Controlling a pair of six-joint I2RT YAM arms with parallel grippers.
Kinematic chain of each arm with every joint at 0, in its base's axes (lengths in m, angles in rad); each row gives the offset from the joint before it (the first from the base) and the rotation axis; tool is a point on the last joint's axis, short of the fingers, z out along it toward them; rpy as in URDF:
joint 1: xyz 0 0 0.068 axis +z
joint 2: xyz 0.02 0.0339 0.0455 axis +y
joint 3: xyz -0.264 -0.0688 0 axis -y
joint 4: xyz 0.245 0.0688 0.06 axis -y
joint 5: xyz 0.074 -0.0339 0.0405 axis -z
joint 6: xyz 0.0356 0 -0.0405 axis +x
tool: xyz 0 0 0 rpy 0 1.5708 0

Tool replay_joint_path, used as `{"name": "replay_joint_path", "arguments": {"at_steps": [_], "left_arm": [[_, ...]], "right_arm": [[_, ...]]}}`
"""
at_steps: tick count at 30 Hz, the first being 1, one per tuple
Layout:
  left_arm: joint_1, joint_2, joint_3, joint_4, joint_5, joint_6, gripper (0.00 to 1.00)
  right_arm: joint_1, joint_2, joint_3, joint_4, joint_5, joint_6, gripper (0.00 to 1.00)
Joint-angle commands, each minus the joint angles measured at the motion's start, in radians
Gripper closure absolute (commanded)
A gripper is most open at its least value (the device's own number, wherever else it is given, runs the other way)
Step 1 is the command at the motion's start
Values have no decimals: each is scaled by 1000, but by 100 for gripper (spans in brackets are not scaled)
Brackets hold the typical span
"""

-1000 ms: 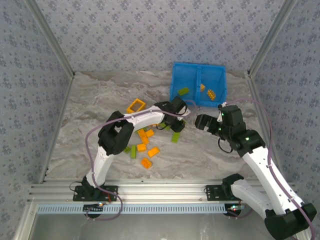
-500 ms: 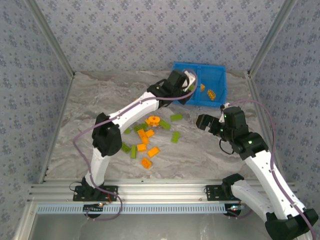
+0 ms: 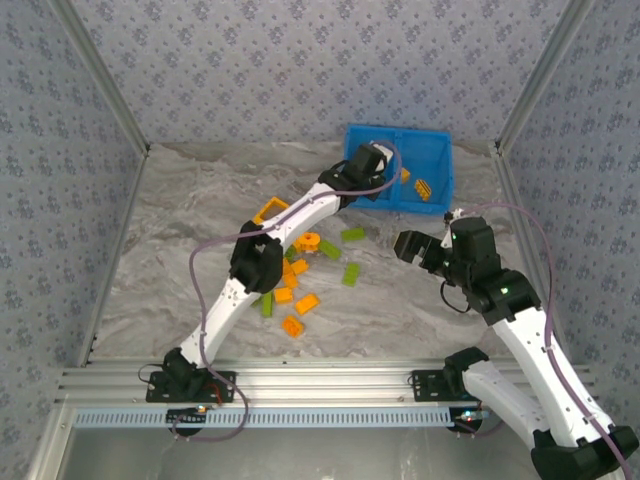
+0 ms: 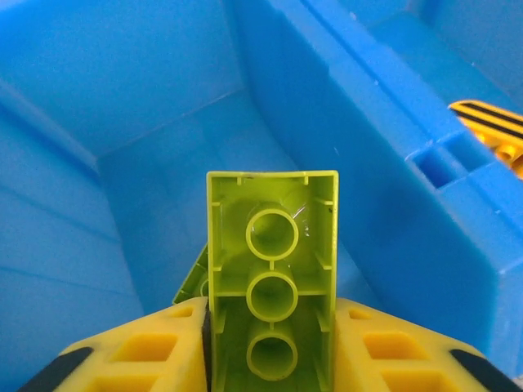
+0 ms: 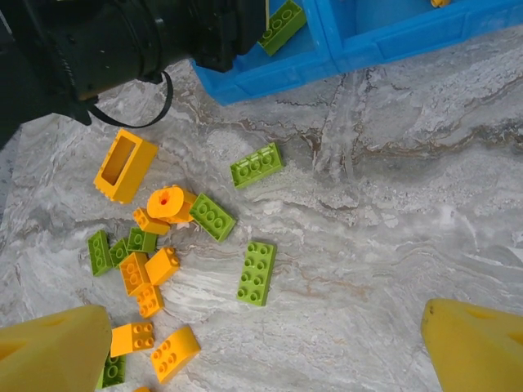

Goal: Sort the legos into containers by color

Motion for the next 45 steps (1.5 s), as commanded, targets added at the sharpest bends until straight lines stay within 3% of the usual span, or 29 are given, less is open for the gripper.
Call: {"name": "replay_joint_path", "arguments": {"at_steps": [1,5,10,14,17,22,27,32,38,45], "left_arm": [[0,-13,81,-11,-7,-29,58],[-1,-67,79,-38,17,-51,49],[-5,-186,17,-65,61,-59,47],[-15,-374,-219,-8,132,-42,47],[-16,-528,-451,58,280,7,46],[-18,-656,-676,-50,425,166,44],[-18,-637,-747,-124,423,242,44],[-17,-491,-631,-228,348,236,33],[-16,-351,-538,-233,328,273,21],[-15,-257,-441,-260,296,295,15]], "right_arm": [[-4,-11,-12,-16,-4,24,0],[-4,-11,-11,-10,-6,27,0],[-4,-10,-8,-6,-5,30,0],[-4,-11,-6,-11,-3,30,0],[-5,-12,-9,-9,-2,29,0],[-4,-9,-17,13,-9,26,0],[-5,6,-15,29,-17,17,0],[-5,22,-2,18,-28,11,0],[-5,15,9,-10,-26,10,0],[-6,7,4,-16,-18,15,0]]}}
